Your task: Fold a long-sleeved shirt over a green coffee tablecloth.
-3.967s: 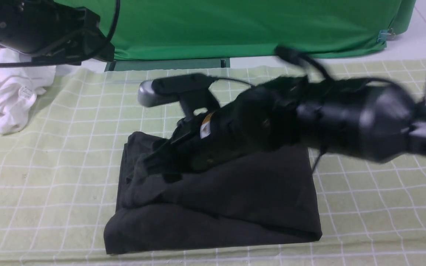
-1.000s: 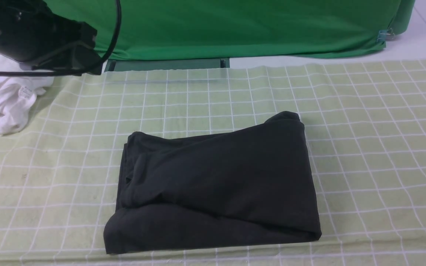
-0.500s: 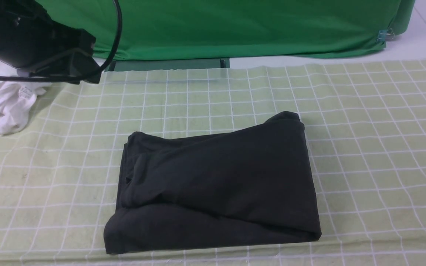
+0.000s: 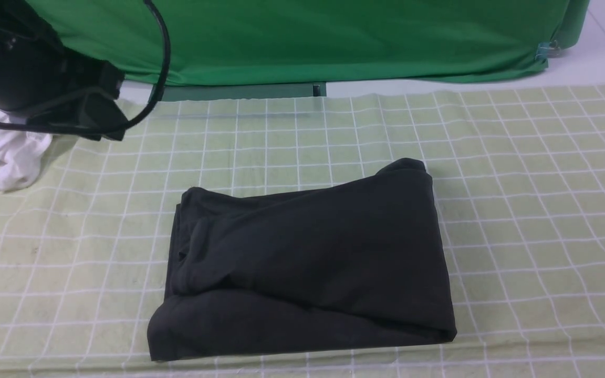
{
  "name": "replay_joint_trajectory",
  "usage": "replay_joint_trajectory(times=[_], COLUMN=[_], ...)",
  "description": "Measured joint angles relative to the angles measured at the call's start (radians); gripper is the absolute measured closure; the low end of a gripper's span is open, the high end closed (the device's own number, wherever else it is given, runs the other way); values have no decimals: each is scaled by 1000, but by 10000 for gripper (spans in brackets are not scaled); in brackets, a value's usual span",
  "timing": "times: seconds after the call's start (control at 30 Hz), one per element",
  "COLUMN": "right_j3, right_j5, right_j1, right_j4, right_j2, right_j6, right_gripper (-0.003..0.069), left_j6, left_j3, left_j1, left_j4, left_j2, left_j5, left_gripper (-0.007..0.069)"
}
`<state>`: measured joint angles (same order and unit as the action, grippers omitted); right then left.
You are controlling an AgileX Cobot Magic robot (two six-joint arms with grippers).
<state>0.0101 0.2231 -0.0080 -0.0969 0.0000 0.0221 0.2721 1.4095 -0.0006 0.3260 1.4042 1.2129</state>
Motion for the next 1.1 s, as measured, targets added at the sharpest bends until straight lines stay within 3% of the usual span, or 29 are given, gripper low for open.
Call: replay_joint_trajectory(times=[0.1, 0.2, 0.47, 0.6, 0.67, 0.8, 1.1], right_j3=[0, 0, 0, 0, 0, 0, 0], right_j5=[0, 0, 0, 0, 0, 0, 0], right_j1=[0, 0, 0, 0, 0, 0, 0], right_j4=[0, 0, 0, 0, 0, 0, 0], right_j2=[0, 0, 0, 0, 0, 0, 0], right_j6=[0, 0, 0, 0, 0, 0, 2], right_gripper=[461, 455, 443, 435, 428, 424, 421], left_j6=[0, 0, 0, 24, 103, 238, 302], left_j3=[0, -5, -180, -465, -582, -751, -877], left_j1=[0, 0, 0, 0, 0, 0, 0], left_j4=[-1, 0, 21, 217, 335, 442, 418], left_j2=[-84, -172, -491, -746, -849, -993, -1118], left_j5=[2, 2, -53, -306, -451, -614, -593], left_gripper=[583, 613, 621, 617, 615, 613, 611])
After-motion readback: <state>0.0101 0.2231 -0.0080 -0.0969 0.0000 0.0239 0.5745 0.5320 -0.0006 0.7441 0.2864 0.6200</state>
